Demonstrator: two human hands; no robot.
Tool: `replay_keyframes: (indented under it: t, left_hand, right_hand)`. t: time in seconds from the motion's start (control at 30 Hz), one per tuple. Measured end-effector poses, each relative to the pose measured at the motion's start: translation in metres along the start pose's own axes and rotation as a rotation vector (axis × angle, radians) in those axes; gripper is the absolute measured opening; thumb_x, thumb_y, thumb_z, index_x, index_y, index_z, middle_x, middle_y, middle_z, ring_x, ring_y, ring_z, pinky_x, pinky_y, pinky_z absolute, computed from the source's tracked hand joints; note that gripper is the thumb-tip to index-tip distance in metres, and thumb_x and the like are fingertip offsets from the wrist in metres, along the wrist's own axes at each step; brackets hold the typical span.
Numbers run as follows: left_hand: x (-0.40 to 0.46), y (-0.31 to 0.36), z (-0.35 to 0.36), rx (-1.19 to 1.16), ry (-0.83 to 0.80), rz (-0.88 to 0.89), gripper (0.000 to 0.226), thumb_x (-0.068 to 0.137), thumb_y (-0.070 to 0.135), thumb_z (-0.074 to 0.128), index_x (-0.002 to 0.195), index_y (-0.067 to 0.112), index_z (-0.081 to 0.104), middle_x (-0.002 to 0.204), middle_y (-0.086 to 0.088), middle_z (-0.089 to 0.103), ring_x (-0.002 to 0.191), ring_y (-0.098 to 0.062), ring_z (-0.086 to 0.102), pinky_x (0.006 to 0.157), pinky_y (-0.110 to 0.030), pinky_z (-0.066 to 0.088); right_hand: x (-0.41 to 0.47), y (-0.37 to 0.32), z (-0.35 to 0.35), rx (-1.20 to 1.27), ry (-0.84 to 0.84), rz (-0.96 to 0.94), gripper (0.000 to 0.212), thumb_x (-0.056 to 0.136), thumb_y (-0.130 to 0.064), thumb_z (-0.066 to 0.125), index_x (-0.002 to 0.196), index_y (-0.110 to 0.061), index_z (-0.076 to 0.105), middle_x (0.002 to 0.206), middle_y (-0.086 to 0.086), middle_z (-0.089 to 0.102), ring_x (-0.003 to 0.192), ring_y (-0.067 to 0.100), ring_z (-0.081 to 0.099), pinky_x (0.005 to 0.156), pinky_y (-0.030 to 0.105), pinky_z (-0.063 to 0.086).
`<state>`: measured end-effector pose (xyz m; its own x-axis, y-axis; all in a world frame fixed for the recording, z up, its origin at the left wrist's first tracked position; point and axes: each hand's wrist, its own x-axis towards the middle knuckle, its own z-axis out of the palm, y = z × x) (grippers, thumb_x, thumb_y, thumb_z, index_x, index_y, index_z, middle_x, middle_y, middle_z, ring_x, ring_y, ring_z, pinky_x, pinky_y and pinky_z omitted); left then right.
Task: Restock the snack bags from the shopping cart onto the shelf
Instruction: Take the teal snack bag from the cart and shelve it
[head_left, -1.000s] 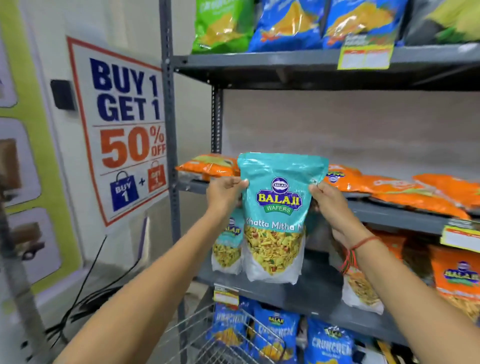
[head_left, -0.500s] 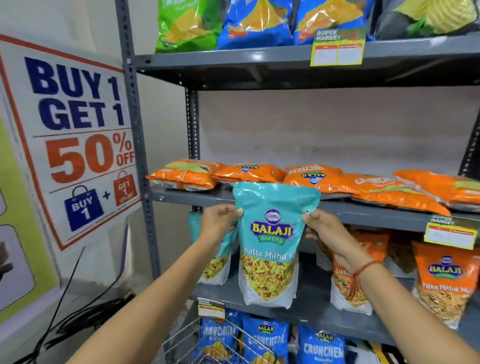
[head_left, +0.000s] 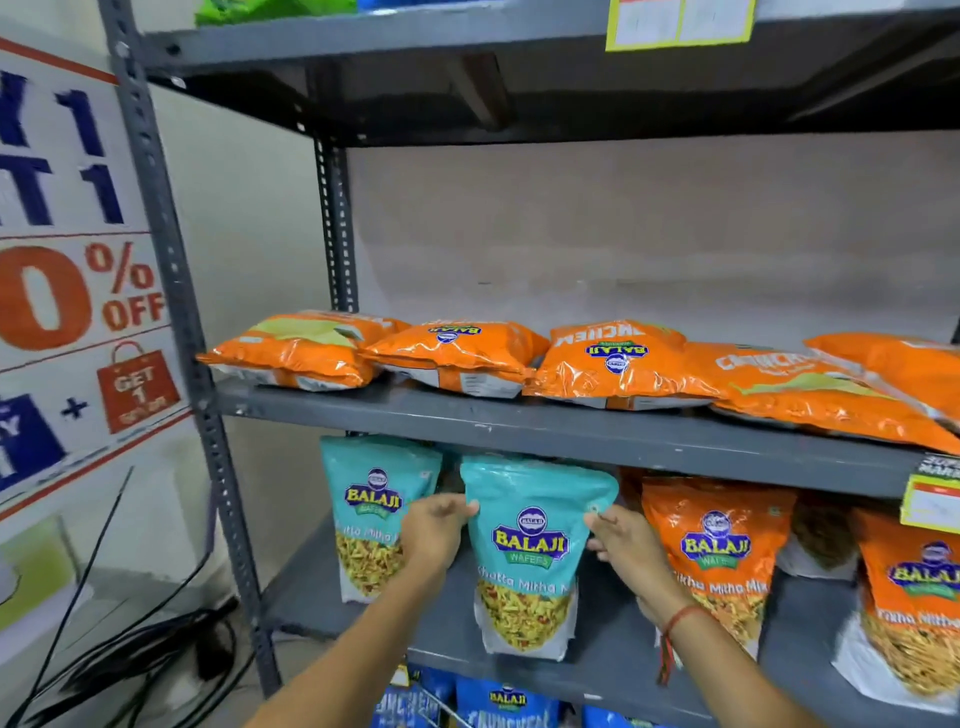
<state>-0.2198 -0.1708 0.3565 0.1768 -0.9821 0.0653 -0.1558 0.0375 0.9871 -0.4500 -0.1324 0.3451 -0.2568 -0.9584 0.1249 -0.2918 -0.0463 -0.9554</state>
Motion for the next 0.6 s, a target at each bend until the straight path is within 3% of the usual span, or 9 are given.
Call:
replay_keyframes:
  t: [0.1, 0.23, 0.33, 0.4, 0.47, 0.5, 0.6]
  left_hand:
    - [0.016, -0.007, 0.017, 0.005, 0.042, 0.042, 0.034, 0.073, 0.023, 0.079, 0.046, 0.041, 0.068, 0.081, 0.002, 0.076, 0.072, -0.01, 0.065, 0.077, -0.031, 0.051]
    - [0.034, -0.025, 0.036, 0.043, 0.024, 0.067, 0.041, 0.076, 0.022, 0.077, 0.041, 0.041, 0.064, 0.058, 0.024, 0.065, 0.066, -0.005, 0.062, 0.068, -0.027, 0.05]
    - [0.043, -0.042, 0.048, 0.07, -0.029, 0.148, 0.036, 0.079, 0.02, 0.074, 0.05, 0.039, 0.064, 0.052, 0.028, 0.065, 0.059, 0.01, 0.062, 0.059, -0.015, 0.047]
    - [0.049, -0.047, 0.053, 0.076, -0.065, 0.184, 0.028, 0.083, 0.021, 0.071, 0.06, 0.036, 0.066, 0.056, 0.027, 0.068, 0.06, 0.012, 0.063, 0.054, -0.004, 0.043]
    - [0.053, -0.051, 0.056, 0.064, -0.122, 0.16, 0.011, 0.084, 0.023, 0.07, 0.073, 0.026, 0.07, 0.073, 0.014, 0.075, 0.071, 0.001, 0.069, 0.065, -0.015, 0.051]
    - [0.054, -0.055, 0.057, 0.032, -0.175, 0.126, 0.004, 0.082, 0.024, 0.072, 0.083, 0.02, 0.071, 0.083, 0.005, 0.077, 0.079, -0.006, 0.072, 0.073, -0.025, 0.056]
    - [0.046, -0.081, 0.057, 0.002, -0.361, -0.021, 0.066, 0.06, 0.034, 0.087, 0.116, 0.013, 0.06, 0.114, -0.006, 0.072, 0.106, -0.02, 0.068, 0.094, -0.043, 0.056]
  right_hand:
    - [0.02, 0.015, -0.001, -0.011, 0.027, 0.008, 0.017, 0.095, -0.021, 0.053, 0.084, -0.019, 0.065, 0.093, -0.005, 0.073, 0.089, 0.02, 0.069, 0.065, 0.025, 0.05]
    - [0.042, 0.036, 0.001, 0.017, 0.042, 0.038, 0.016, 0.096, -0.02, 0.052, 0.089, -0.017, 0.066, 0.099, 0.004, 0.073, 0.088, 0.019, 0.068, 0.064, 0.025, 0.048]
    - [0.052, 0.054, 0.002, 0.05, 0.041, 0.061, 0.018, 0.097, -0.021, 0.05, 0.095, -0.011, 0.065, 0.103, 0.007, 0.072, 0.088, 0.016, 0.065, 0.067, 0.027, 0.05]
    - [0.056, 0.06, 0.002, 0.1, 0.006, 0.094, 0.016, 0.097, -0.025, 0.05, 0.095, -0.016, 0.063, 0.103, -0.001, 0.07, 0.097, 0.015, 0.064, 0.069, 0.027, 0.049]
    - [0.056, 0.064, 0.004, 0.178, -0.086, 0.112, 0.013, 0.094, -0.034, 0.054, 0.102, -0.027, 0.061, 0.109, -0.014, 0.067, 0.106, 0.007, 0.06, 0.073, 0.025, 0.048]
    - [0.054, 0.068, 0.004, 0.211, -0.135, 0.104, 0.022, 0.089, -0.041, 0.059, 0.109, -0.031, 0.058, 0.114, -0.018, 0.066, 0.109, 0.003, 0.059, 0.077, 0.025, 0.047]
    - [0.047, 0.092, 0.007, 0.215, -0.269, 0.133, 0.068, 0.069, -0.042, 0.079, 0.127, -0.029, 0.046, 0.128, -0.013, 0.061, 0.117, 0.003, 0.058, 0.094, 0.026, 0.047]
